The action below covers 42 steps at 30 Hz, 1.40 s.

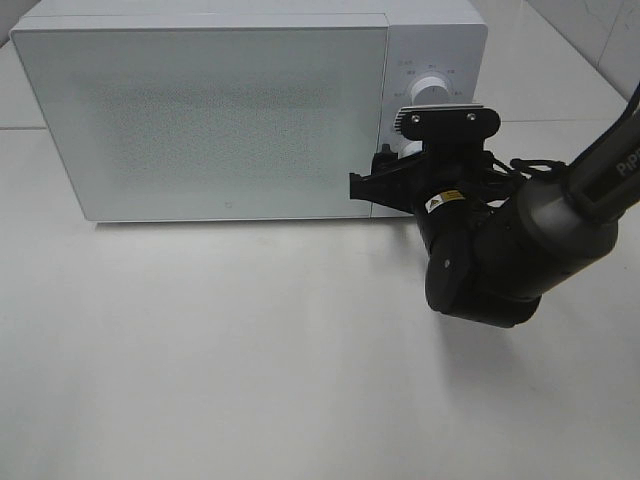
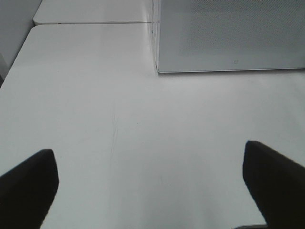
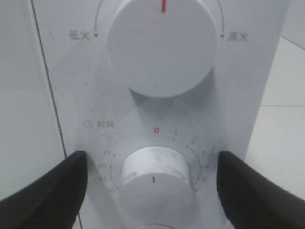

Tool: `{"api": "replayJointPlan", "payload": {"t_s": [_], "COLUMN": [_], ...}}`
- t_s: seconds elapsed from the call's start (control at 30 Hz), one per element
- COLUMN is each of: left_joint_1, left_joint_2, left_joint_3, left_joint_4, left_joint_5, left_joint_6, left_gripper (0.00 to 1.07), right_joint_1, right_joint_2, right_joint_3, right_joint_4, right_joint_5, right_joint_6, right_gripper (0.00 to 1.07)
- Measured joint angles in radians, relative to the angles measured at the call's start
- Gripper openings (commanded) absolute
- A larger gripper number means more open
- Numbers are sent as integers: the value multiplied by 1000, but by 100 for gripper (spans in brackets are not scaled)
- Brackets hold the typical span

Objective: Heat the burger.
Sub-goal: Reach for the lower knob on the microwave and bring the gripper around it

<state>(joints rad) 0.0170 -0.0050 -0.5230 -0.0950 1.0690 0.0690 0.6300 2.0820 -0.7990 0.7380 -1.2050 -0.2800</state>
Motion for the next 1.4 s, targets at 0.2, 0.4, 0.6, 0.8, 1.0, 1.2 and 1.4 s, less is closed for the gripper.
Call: {"api": "replayJointPlan", "payload": {"t_s": [0.2,0.4,0.6,0.8,1.0,1.2,1.4], "left_joint_1": [0,0,0,0,0,0,0], "left_joint_2": [0,0,0,0,0,0,0], "left_joint_3": [0,0,0,0,0,0,0], "left_joint_4": [0,0,0,0,0,0,0], "left_joint_5": [0,0,0,0,0,0,0], "left_joint_6": [0,0,0,0,0,0,0], "left_gripper": [99,99,99,99,99,99,99], "right_joint_1": [-1,-1,-1,-3,-3,-3,-3], "right_joint_2": [1,1,2,2,2,2,2], "right_joint_3": [0,0,-1,-1,-1,-1,-1], "right_joint_4": [-1,-6,-7,1,0,-4,-6], "right_joint_5": [1,2,6,6,6,6,5], "right_joint_6": [13,16,27,54,70,109,133], "right_gripper": [74,65,33,1,0,0,0]}}
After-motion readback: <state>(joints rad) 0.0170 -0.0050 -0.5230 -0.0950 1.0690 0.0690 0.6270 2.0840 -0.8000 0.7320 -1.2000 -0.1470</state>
